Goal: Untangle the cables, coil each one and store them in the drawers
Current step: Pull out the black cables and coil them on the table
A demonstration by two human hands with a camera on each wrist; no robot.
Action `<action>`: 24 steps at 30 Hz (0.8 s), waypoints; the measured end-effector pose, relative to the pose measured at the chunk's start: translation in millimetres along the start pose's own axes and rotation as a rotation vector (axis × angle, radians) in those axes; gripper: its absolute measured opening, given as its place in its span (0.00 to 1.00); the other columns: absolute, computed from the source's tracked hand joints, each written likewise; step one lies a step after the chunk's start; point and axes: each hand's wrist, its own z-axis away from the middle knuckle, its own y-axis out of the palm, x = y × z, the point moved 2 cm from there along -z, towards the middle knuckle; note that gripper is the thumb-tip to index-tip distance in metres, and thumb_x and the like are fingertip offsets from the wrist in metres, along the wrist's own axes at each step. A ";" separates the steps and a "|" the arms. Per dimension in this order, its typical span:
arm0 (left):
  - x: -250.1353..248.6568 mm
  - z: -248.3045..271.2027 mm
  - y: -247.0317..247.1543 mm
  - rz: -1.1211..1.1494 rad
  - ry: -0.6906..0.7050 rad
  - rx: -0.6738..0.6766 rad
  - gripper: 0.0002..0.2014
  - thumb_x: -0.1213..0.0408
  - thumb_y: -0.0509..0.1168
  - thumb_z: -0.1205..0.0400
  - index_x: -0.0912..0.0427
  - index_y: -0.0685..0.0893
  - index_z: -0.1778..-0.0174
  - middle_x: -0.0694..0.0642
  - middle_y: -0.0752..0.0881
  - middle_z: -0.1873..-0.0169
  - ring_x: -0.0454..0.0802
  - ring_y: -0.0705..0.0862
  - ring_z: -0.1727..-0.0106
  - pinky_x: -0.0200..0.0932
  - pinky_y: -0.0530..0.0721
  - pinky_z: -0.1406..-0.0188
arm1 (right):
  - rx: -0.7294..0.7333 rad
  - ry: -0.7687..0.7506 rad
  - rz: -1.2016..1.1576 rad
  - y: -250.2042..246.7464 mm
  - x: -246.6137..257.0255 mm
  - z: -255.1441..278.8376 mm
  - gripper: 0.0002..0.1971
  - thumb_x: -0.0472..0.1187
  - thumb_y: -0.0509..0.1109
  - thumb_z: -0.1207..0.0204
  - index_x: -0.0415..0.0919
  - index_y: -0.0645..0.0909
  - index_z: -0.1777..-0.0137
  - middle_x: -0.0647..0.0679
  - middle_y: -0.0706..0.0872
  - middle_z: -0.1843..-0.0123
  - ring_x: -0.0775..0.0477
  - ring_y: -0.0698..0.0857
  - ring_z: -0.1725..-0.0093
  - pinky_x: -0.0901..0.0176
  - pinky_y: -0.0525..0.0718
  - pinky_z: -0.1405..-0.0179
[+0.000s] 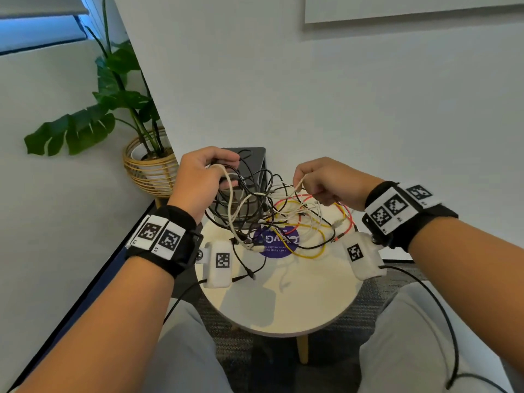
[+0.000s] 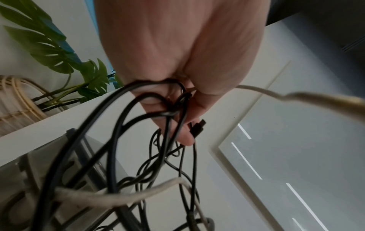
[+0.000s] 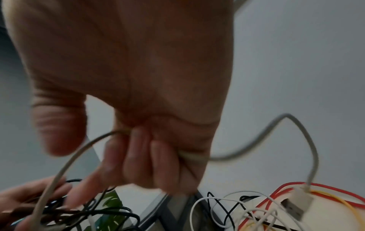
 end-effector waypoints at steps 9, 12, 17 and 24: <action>4.3 2.7 1.9 0.169 -0.014 0.048 0.19 0.85 0.56 0.15 0.64 0.90 0.46 0.65 0.92 0.47 0.58 0.91 0.41 0.39 0.91 0.56 | 0.329 0.025 0.080 13.3 -29.0 13.9 0.11 0.40 0.68 0.14 0.36 0.87 0.55 0.49 0.61 0.72 0.50 0.58 0.72 0.60 0.59 0.73; 6.1 3.4 6.5 0.196 -0.032 0.057 0.19 0.83 0.56 0.14 0.63 0.90 0.45 0.64 0.92 0.47 0.58 0.91 0.41 0.38 0.90 0.56 | 0.213 -0.031 0.192 30.3 -38.0 10.6 0.12 0.37 0.67 0.14 0.42 0.86 0.59 0.56 0.71 0.75 0.55 0.66 0.74 0.63 0.67 0.73; 9.2 7.3 12.8 0.180 -0.108 0.075 0.18 0.83 0.56 0.14 0.64 0.90 0.45 0.66 0.92 0.47 0.61 0.90 0.40 0.37 0.90 0.59 | 0.082 -0.119 0.301 39.4 -41.7 3.5 0.10 0.37 0.70 0.17 0.45 0.86 0.60 0.45 0.87 0.66 0.51 0.81 0.67 0.61 0.80 0.63; 1.8 11.3 14.7 0.188 -0.093 0.159 0.20 0.83 0.55 0.17 0.63 0.89 0.42 0.63 0.93 0.48 0.53 0.90 0.47 0.35 0.79 0.69 | -0.372 -0.299 0.214 19.5 -8.4 9.5 0.07 0.34 0.72 0.21 0.47 0.88 0.54 0.53 0.90 0.53 0.57 0.85 0.58 0.62 0.79 0.56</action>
